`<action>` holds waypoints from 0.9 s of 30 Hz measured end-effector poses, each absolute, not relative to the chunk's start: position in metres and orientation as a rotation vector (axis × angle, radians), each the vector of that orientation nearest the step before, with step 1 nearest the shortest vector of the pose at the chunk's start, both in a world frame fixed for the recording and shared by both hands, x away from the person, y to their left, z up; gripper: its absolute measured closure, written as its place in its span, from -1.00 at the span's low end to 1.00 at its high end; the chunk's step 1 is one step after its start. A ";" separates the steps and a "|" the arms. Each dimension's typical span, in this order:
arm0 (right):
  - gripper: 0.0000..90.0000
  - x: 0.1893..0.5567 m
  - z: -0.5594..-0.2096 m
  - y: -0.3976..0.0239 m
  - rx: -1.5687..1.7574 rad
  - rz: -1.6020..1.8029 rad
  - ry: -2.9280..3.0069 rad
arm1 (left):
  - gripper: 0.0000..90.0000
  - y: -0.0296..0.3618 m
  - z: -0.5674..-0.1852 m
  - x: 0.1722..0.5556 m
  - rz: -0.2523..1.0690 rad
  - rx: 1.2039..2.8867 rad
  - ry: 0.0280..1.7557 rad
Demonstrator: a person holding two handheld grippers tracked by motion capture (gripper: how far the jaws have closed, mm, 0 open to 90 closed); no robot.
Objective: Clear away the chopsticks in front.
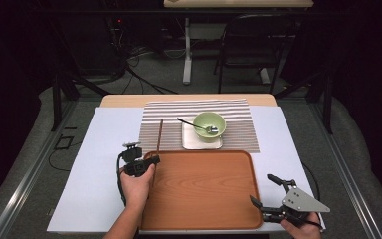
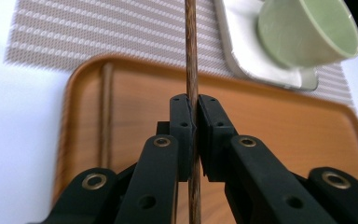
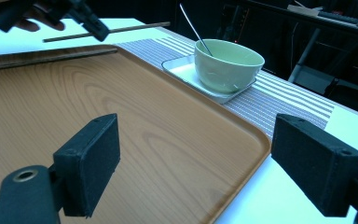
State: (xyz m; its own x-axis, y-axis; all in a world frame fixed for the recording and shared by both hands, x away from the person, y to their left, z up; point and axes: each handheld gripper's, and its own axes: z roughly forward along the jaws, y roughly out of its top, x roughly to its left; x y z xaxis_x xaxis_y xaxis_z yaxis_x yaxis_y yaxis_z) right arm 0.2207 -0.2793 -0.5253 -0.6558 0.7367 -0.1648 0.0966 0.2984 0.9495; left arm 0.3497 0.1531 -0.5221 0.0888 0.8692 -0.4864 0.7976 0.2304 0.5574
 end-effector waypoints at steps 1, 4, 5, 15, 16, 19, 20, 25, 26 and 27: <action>-0.66 0.221 -0.525 -0.279 0.740 1.381 1.972 | 0.89 0.154 -0.523 0.345 0.114 1.573 1.705; -0.66 0.221 -0.525 -0.279 0.740 1.380 1.974 | 0.88 0.156 -0.526 0.333 0.128 1.590 1.709; -0.66 0.221 -0.525 -0.279 0.739 1.380 1.973 | 0.89 0.157 -0.527 0.330 0.131 1.593 1.712; -0.66 0.221 -0.525 -0.279 0.742 1.377 1.973 | 0.89 0.156 -0.539 0.296 0.115 1.612 1.723; -0.66 0.221 -0.525 -0.279 0.742 1.378 1.973 | 0.88 0.156 -0.540 0.293 0.107 1.609 1.728; -0.66 0.221 -0.526 -0.279 0.742 1.377 1.973 | 0.89 0.157 -0.542 0.285 0.094 1.620 1.731; -0.66 0.221 -0.526 -0.279 0.741 1.376 1.973 | 0.89 0.157 -0.543 0.283 0.092 1.620 1.731; -0.66 0.221 -0.526 -0.279 0.740 1.373 1.974 | 0.88 0.158 -0.546 0.272 0.115 1.626 1.744; -0.66 0.221 -0.526 -0.279 0.738 1.372 1.975 | 0.89 0.158 -0.547 0.270 0.121 1.629 1.745; -0.66 0.221 -0.526 -0.279 0.738 1.371 1.976 | 0.89 0.158 -0.548 0.268 0.122 1.634 1.747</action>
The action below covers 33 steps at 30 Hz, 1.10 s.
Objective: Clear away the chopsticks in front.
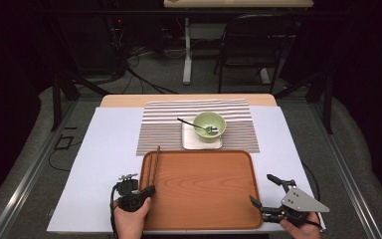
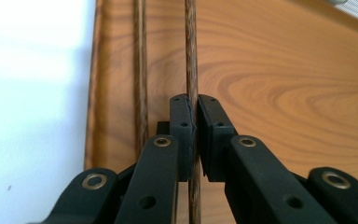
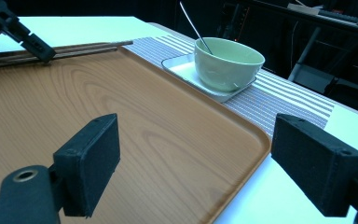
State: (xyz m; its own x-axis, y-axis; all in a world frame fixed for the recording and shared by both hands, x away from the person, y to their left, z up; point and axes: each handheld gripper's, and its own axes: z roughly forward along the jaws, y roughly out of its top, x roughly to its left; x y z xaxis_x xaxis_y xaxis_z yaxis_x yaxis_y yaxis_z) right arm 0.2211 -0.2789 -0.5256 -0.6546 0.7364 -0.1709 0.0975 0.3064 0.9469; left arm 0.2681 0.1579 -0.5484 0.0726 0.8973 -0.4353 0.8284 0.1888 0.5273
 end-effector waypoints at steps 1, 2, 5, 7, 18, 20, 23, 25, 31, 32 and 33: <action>-0.66 0.221 -0.526 -0.279 0.738 1.371 1.976 | 0.89 0.158 -0.549 0.267 0.122 1.632 1.751; -0.66 0.221 -0.526 -0.279 0.738 1.371 1.975 | 0.89 0.158 -0.549 0.266 0.123 1.633 1.752; -0.66 0.221 -0.526 -0.279 0.742 1.371 1.975 | 0.89 0.158 -0.549 0.263 0.130 1.644 1.757; -0.66 0.221 -0.526 -0.279 0.740 1.371 1.975 | 0.89 0.158 -0.548 0.261 0.138 1.653 1.759; -0.66 0.221 -0.526 -0.279 0.739 1.373 1.975 | 0.88 0.159 -0.548 0.254 0.134 1.642 1.774; -0.66 0.221 -0.526 -0.279 0.739 1.372 1.975 | 0.88 0.159 -0.548 0.254 0.132 1.638 1.775; -0.66 0.221 -0.526 -0.279 0.739 1.372 1.975 | 0.88 0.159 -0.548 0.253 0.137 1.644 1.776; -0.66 0.221 -0.526 -0.279 0.738 1.371 1.976 | 0.88 0.160 -0.548 0.253 0.141 1.644 1.781; -0.66 0.221 -0.526 -0.279 0.736 1.372 1.975 | 0.86 0.157 -0.548 0.253 0.155 1.641 1.779; -0.66 0.221 -0.526 -0.279 0.737 1.373 1.975 | 0.86 0.157 -0.548 0.253 0.158 1.638 1.780; -0.66 0.221 -0.526 -0.279 0.737 1.373 1.975 | 0.87 0.157 -0.548 0.253 0.158 1.638 1.782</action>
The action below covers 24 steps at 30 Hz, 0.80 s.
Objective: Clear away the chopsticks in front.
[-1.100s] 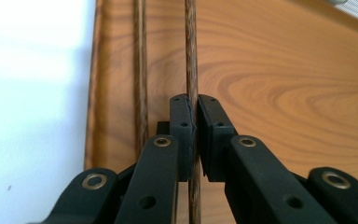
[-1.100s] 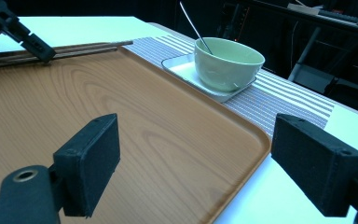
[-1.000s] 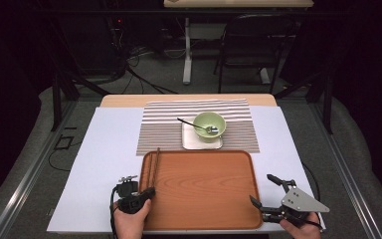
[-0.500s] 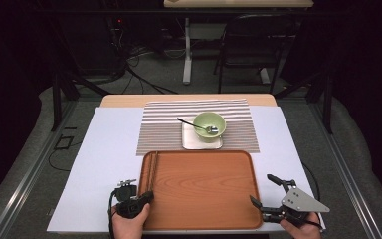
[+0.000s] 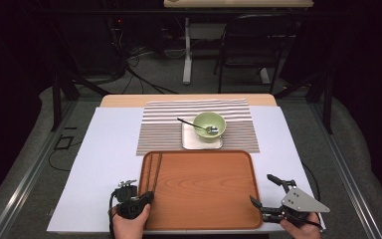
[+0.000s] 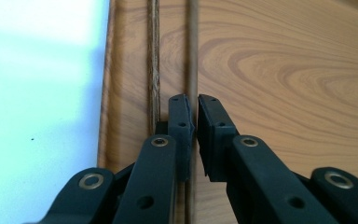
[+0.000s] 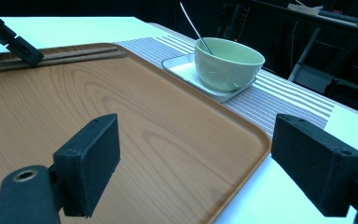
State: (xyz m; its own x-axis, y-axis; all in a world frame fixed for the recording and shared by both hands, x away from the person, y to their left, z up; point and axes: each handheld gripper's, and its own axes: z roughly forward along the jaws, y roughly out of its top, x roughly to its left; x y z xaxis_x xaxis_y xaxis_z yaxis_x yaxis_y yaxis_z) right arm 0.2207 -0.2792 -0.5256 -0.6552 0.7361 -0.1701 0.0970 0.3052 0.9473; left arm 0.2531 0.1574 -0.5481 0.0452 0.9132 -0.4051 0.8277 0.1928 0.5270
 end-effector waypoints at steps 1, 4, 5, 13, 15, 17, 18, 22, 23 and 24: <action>-0.66 0.221 -0.526 -0.279 0.738 1.373 1.975 | 0.88 0.157 -0.548 0.253 0.162 1.633 1.786; -0.66 0.221 -0.526 -0.279 0.737 1.373 1.975 | 0.89 0.159 -0.548 0.252 0.169 1.629 1.789; -0.66 0.221 -0.526 -0.279 0.736 1.373 1.976 | 0.90 0.159 -0.549 0.253 0.163 1.625 1.787; -0.66 0.221 -0.526 -0.279 0.736 1.374 1.975 | 0.87 0.157 -0.548 0.252 0.176 1.629 1.782; -0.66 0.221 -0.526 -0.279 0.736 1.374 1.975 | 0.88 0.158 -0.547 0.252 0.183 1.634 1.783; -0.66 0.221 -0.526 -0.279 0.736 1.374 1.974 | 0.90 0.159 -0.547 0.252 0.188 1.627 1.784; -0.66 0.221 -0.526 -0.279 0.736 1.375 1.974 | 0.90 0.159 -0.547 0.252 0.189 1.628 1.783; -0.66 0.220 -0.526 -0.279 0.738 1.376 1.975 | 0.90 0.159 -0.547 0.252 0.189 1.629 1.781; -0.66 0.220 -0.526 -0.279 0.738 1.376 1.974 | 0.90 0.160 -0.546 0.252 0.190 1.630 1.781; -0.66 0.220 -0.526 -0.279 0.738 1.375 1.974 | 0.90 0.160 -0.546 0.252 0.189 1.626 1.782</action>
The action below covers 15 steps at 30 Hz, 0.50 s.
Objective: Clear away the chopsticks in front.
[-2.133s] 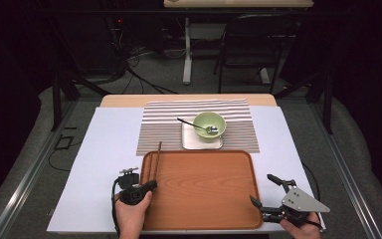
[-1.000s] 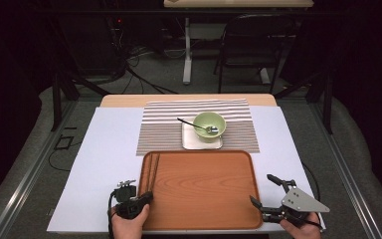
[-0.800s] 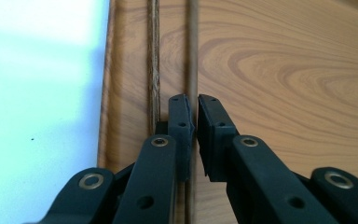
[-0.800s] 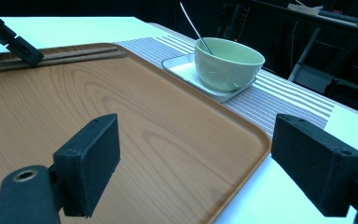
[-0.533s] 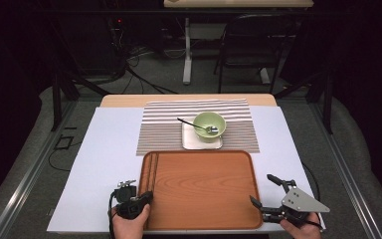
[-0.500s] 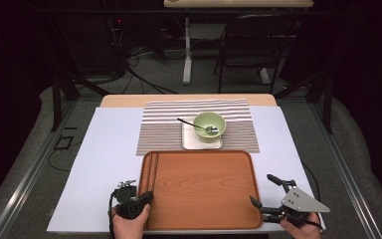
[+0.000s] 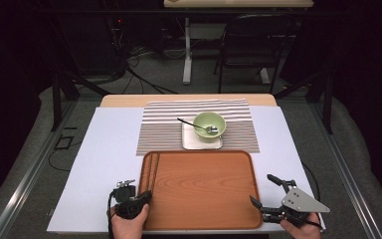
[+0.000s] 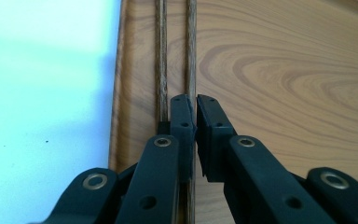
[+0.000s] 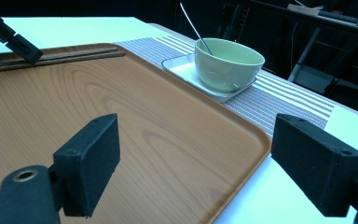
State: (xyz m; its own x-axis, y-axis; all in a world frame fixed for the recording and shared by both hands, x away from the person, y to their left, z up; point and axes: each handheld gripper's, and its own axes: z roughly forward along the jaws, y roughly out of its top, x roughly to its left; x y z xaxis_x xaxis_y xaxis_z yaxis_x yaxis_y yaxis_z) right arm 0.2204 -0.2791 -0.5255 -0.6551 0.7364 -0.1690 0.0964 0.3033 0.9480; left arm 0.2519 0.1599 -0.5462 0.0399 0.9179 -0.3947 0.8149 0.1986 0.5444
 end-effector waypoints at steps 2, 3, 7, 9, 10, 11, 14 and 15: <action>-0.66 0.220 -0.526 -0.279 0.736 1.375 1.974 | 0.86 0.160 -0.545 0.252 0.188 1.626 1.778; -0.66 0.220 -0.526 -0.279 0.736 1.375 1.974 | 0.84 0.160 -0.545 0.252 0.189 1.615 1.777; -0.66 0.220 -0.525 -0.279 0.737 1.376 1.974 | 0.77 0.162 -0.543 0.251 0.190 1.603 1.770; -0.66 0.220 -0.525 -0.279 0.739 1.376 1.974 | 0.74 0.163 -0.542 0.252 0.190 1.597 1.762; -0.66 0.220 -0.526 -0.279 0.739 1.377 1.974 | 0.71 0.163 -0.541 0.252 0.192 1.597 1.760; -0.66 0.220 -0.526 -0.279 0.738 1.377 1.974 | 0.70 0.163 -0.540 0.252 0.192 1.593 1.757; -0.66 0.220 -0.525 -0.279 0.735 1.376 1.974 | 0.62 0.162 -0.536 0.253 0.186 1.596 1.737; -0.66 0.220 -0.525 -0.279 0.737 1.376 1.974 | 0.59 0.162 -0.535 0.254 0.184 1.597 1.729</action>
